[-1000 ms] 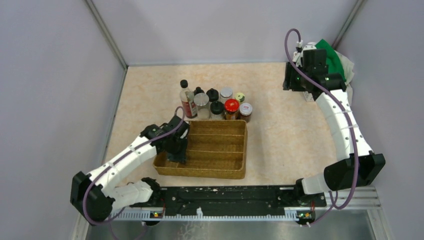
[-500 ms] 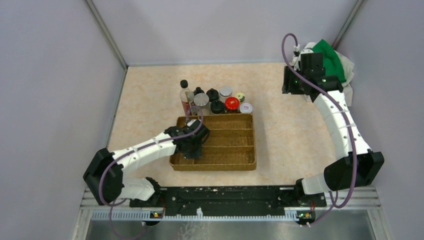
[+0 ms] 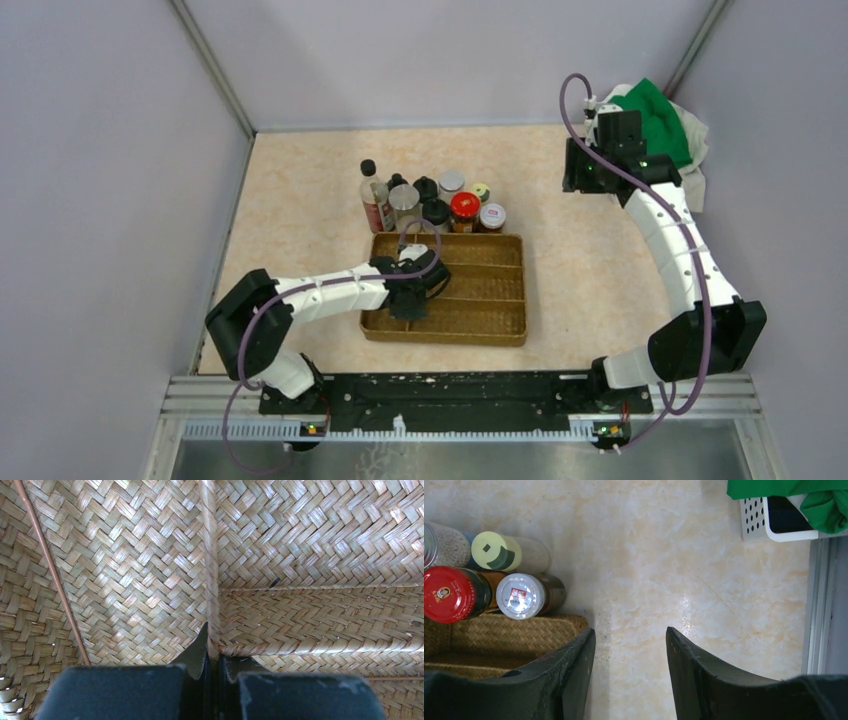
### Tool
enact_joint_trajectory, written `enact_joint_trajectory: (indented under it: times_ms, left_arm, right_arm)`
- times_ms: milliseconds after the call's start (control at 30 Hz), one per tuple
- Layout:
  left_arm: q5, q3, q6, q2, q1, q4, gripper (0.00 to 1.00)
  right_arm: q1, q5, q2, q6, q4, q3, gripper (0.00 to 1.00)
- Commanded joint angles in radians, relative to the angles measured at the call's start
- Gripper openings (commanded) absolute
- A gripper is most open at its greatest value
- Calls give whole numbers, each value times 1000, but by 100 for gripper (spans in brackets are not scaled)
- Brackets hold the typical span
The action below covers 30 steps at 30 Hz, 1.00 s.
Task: Organize the condiment bottles
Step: Place the storage box at the center of the board.
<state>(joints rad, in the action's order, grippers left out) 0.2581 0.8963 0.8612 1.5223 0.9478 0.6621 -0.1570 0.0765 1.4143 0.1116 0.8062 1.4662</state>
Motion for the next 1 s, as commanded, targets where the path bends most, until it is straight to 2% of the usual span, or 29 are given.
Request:
enact_joint_trajectory:
  times_ms: [0,467,967]
  left_arm:
    - [50,58,58,28,0,-27,0]
    - [163,50,120,60,0,23,0]
    - [184,94,66,131,-27,-22,0]
  right_arm:
    - [-12,-4,-40,-9,-32,0,54]
    - [-12,-15,-44,-10,-45,-26,54]
    - [-12,-11,-40,-10,-47,-34,54]
